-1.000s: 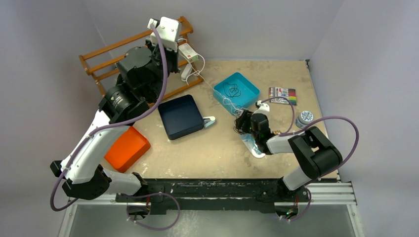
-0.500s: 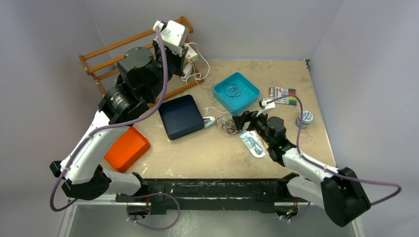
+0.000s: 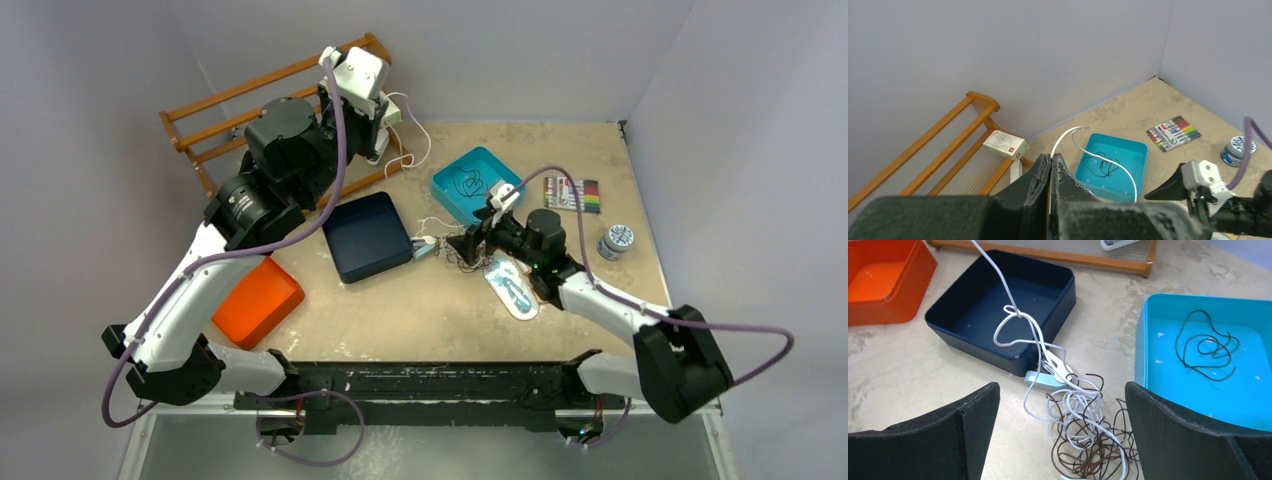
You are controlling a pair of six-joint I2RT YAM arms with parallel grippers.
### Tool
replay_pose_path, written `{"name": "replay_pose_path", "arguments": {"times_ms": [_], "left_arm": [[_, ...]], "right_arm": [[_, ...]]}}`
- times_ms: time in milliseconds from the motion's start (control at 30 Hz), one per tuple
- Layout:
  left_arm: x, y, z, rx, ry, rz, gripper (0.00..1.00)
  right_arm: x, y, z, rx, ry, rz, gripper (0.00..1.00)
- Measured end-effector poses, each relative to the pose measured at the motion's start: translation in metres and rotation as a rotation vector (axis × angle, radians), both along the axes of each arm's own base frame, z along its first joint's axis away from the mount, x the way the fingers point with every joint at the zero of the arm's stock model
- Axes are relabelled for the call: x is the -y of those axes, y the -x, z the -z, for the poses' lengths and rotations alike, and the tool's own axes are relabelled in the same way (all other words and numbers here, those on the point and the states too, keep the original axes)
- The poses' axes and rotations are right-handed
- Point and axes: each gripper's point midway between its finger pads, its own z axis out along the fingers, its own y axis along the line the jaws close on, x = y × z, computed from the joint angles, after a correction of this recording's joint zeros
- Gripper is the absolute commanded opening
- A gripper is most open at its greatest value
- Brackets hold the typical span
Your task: Untangle the cables
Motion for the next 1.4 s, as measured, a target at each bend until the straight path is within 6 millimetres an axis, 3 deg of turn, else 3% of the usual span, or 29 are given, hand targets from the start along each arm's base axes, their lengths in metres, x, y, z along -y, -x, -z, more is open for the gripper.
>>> {"name": "replay_pose_path", "arguments": {"times_ms": [167, 400, 633, 967, 1200, 1400], "left_arm": [[0.001, 0.0, 0.0, 0.0, 0.0, 0.005, 0.0], [0.002, 0.001, 0.001, -0.001, -0.001, 0.009, 0.0], [0.001, 0.002, 0.001, -0.001, -0.002, 0.012, 0.0], [-0.009, 0.006, -0.005, 0.011, 0.01, -0.011, 0.0], [-0.037, 0.01, -0.015, 0.034, 0.032, -0.111, 0.0], [-0.055, 0.008, -0.014, 0.031, 0.013, -0.204, 0.0]], "right_arm": [[-0.018, -0.017, 0.018, 0.004, 0.069, -0.089, 0.93], [-0.039, -0.044, 0.024, 0.042, 0.108, -0.159, 0.85], [-0.051, -0.053, 0.038, 0.025, 0.118, -0.205, 0.58], [-0.052, -0.048, 0.075, -0.118, 0.09, -0.19, 0.02], [-0.033, -0.032, 0.1, -0.253, 0.048, -0.066, 0.0], [-0.016, -0.032, 0.089, -0.278, 0.006, 0.072, 0.0]]}}
